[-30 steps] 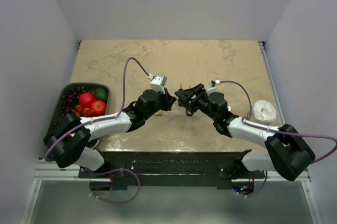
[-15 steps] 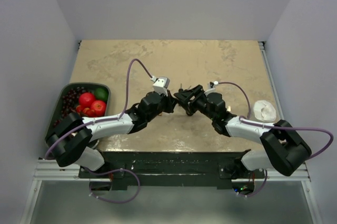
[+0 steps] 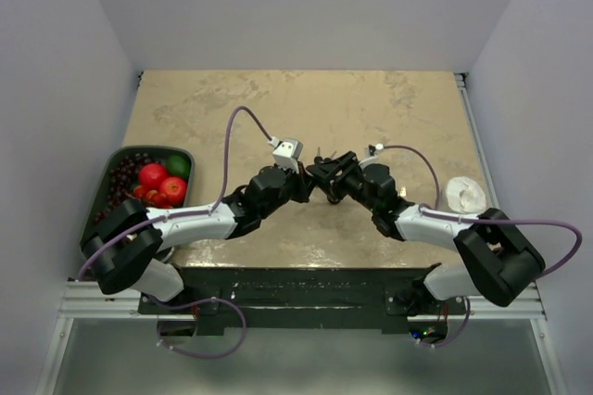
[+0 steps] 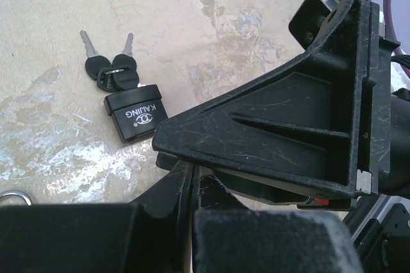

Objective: Unlock with the key

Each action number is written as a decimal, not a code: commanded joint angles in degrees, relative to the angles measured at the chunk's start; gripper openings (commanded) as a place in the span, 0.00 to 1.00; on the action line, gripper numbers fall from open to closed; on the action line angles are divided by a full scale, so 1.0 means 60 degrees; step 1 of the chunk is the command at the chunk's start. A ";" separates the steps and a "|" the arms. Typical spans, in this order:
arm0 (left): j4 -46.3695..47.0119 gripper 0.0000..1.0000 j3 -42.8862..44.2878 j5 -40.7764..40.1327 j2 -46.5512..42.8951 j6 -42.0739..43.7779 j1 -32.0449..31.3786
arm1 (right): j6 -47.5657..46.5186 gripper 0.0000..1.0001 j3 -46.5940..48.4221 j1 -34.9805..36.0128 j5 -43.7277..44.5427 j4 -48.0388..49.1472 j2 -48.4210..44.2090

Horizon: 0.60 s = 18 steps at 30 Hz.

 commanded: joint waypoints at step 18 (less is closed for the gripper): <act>0.0506 0.00 -0.0396 -0.0198 -0.0305 0.0039 -0.0136 | -0.0314 0.38 -0.0158 0.0019 0.0741 -0.0227 -0.0859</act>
